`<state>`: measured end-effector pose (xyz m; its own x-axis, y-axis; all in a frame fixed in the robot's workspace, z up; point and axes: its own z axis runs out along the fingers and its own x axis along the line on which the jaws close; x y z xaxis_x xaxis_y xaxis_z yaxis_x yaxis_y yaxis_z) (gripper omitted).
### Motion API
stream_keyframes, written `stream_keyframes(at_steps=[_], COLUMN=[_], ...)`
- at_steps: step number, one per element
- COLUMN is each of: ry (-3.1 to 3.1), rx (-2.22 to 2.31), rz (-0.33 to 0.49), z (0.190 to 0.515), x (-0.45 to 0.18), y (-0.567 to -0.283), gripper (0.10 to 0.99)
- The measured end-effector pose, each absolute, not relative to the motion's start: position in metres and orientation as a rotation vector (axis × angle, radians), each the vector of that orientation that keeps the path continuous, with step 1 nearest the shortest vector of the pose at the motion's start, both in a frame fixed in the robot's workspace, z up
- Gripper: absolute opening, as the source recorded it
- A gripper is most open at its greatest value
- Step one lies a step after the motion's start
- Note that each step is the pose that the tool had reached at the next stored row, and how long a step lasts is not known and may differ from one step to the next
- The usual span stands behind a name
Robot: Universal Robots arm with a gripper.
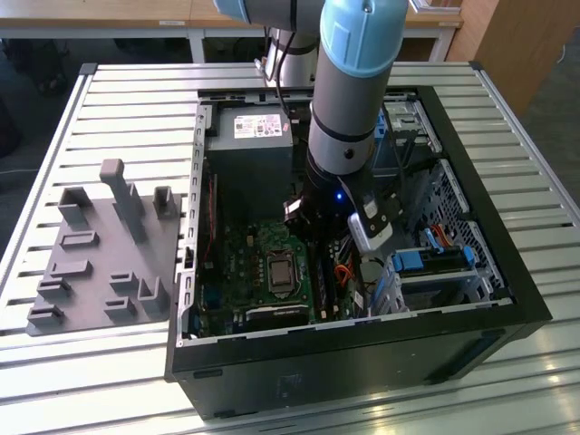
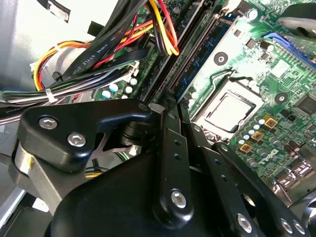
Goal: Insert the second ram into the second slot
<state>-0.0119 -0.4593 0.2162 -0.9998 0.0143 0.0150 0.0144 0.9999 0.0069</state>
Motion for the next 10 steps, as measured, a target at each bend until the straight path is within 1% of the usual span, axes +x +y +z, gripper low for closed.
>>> stream_keyframes(at_steps=[10], ry=[-3.126], rx=[-0.023], rz=[-0.011], z=[0.2149], x=[-0.012], y=[-0.4592], gripper=[0.137])
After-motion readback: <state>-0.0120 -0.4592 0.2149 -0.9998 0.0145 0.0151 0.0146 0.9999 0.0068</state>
